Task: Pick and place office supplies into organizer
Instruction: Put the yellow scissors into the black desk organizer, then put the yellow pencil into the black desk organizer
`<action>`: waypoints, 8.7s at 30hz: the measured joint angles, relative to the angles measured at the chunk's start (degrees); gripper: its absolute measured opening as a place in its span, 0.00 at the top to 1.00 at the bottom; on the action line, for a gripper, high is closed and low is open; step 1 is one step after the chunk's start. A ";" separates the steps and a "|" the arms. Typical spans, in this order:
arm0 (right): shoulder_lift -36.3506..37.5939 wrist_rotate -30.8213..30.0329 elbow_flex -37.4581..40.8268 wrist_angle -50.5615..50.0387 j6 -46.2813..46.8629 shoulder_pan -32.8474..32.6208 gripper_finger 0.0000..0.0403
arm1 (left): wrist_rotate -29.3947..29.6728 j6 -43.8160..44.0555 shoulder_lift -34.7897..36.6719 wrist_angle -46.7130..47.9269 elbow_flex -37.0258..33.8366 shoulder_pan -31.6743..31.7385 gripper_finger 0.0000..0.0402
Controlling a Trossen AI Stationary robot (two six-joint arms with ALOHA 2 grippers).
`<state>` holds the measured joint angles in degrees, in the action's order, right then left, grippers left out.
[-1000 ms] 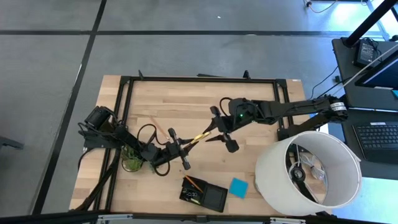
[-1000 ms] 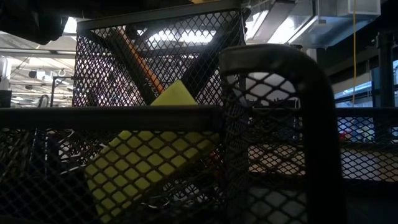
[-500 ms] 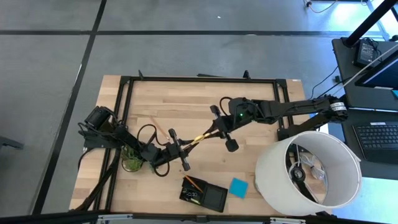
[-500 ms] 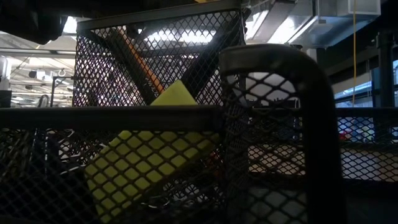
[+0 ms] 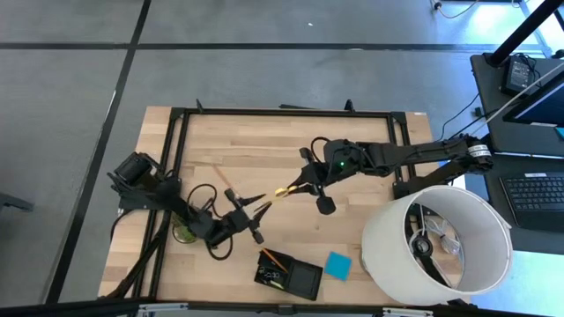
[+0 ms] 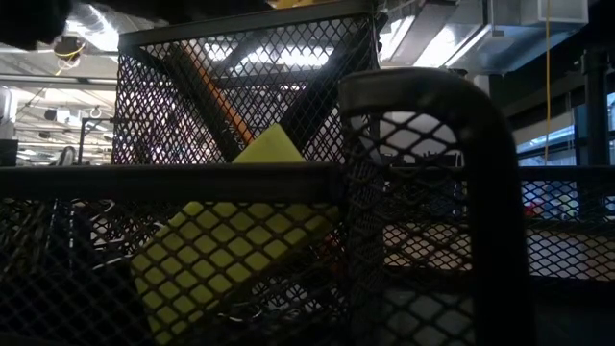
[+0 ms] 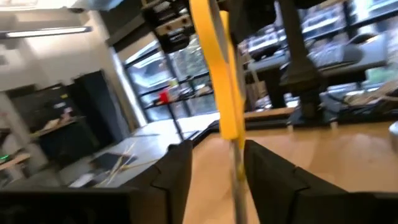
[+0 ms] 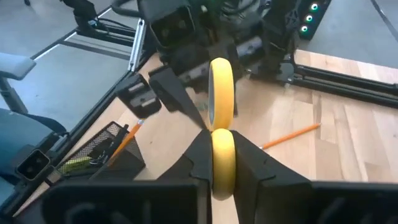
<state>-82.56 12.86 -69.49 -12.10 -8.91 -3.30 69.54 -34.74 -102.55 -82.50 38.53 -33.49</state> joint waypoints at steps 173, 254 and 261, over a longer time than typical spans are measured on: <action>-3.58 6.28 6.14 -5.09 -6.49 6.57 0.50 | 18.02 11.53 7.79 15.04 -0.01 -3.10 0.75; -8.90 1.16 6.14 0.80 -6.54 6.57 0.50 | -51.00 34.82 44.51 105.02 -8.71 29.40 0.84; -8.87 -0.21 6.14 1.71 -6.60 7.66 0.50 | -50.77 25.44 37.76 104.59 -8.71 27.60 0.74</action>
<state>-91.44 12.65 -63.35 -10.39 -15.51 4.36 18.78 -9.30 -64.79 22.09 29.82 -5.90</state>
